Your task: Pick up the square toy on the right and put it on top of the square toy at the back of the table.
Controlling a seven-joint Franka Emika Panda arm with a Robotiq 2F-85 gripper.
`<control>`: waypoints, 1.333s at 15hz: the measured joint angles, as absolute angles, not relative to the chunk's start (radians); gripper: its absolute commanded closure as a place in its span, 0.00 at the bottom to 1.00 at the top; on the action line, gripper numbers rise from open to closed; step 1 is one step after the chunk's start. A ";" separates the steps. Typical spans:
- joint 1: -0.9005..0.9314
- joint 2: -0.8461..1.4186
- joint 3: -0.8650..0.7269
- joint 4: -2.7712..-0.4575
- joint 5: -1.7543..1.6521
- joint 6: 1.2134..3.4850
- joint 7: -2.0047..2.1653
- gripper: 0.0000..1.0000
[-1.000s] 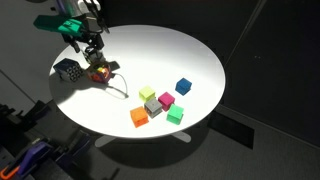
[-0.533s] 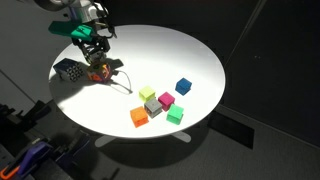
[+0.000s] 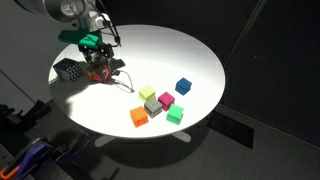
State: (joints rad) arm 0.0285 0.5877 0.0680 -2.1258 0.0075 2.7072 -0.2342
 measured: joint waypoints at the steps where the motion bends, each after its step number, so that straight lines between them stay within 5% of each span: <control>1: 0.029 0.595 0.068 -2.121 0.007 2.707 -0.234 0.00; 10: 0.029 0.636 0.064 -2.110 0.007 2.707 -0.220 0.00; 11: 0.029 0.641 0.061 -2.109 0.007 2.707 -0.217 0.25; 20: 0.053 0.649 0.023 -2.074 0.007 2.656 -0.104 0.65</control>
